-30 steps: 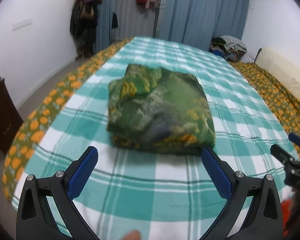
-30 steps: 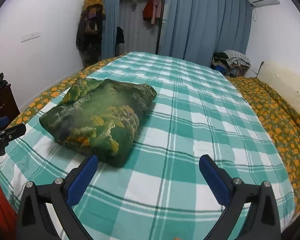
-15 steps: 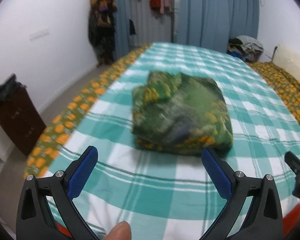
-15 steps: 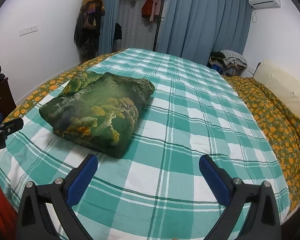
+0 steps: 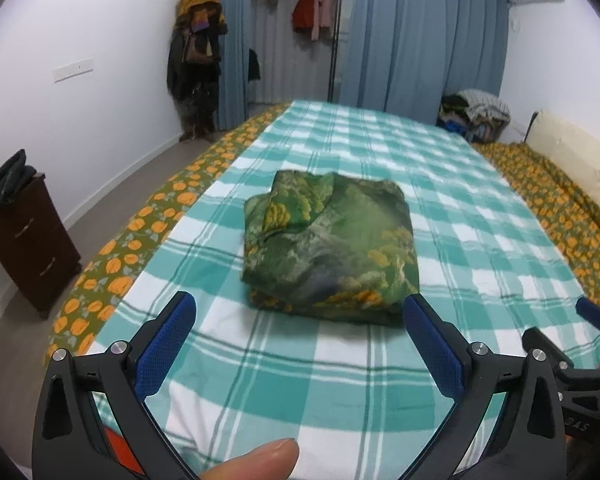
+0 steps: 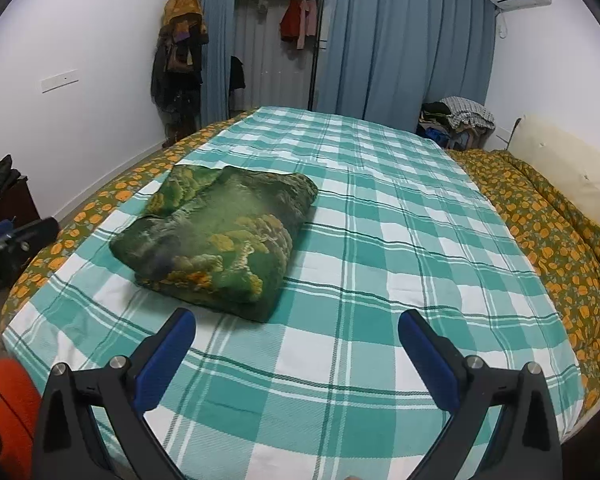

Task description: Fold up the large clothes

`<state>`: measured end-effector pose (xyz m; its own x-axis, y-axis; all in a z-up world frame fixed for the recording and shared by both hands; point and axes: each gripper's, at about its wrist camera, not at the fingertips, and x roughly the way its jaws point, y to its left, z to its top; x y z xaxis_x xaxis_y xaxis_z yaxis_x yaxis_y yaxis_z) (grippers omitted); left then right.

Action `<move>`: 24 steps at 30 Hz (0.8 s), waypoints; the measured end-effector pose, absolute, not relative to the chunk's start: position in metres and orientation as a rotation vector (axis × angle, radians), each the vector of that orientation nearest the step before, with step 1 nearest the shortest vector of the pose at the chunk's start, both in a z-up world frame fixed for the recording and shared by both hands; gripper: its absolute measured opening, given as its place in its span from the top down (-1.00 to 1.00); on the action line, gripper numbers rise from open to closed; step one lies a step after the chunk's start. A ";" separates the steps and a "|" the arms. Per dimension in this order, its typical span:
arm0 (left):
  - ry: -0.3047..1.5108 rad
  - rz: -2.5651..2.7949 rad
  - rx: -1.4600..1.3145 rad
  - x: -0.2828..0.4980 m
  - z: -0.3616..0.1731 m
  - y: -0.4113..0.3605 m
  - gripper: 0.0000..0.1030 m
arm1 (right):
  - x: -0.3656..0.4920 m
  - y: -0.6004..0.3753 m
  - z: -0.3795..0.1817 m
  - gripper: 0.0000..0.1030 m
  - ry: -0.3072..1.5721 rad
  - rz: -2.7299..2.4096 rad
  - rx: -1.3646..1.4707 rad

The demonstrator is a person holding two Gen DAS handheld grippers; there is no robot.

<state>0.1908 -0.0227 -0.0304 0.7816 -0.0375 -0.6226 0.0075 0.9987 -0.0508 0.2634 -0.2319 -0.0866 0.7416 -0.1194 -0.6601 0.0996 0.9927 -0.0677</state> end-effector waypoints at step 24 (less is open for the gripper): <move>0.711 0.074 0.036 0.158 0.002 -0.024 -0.99 | 0.248 -0.207 -0.044 -1.00 0.691 -0.077 -0.054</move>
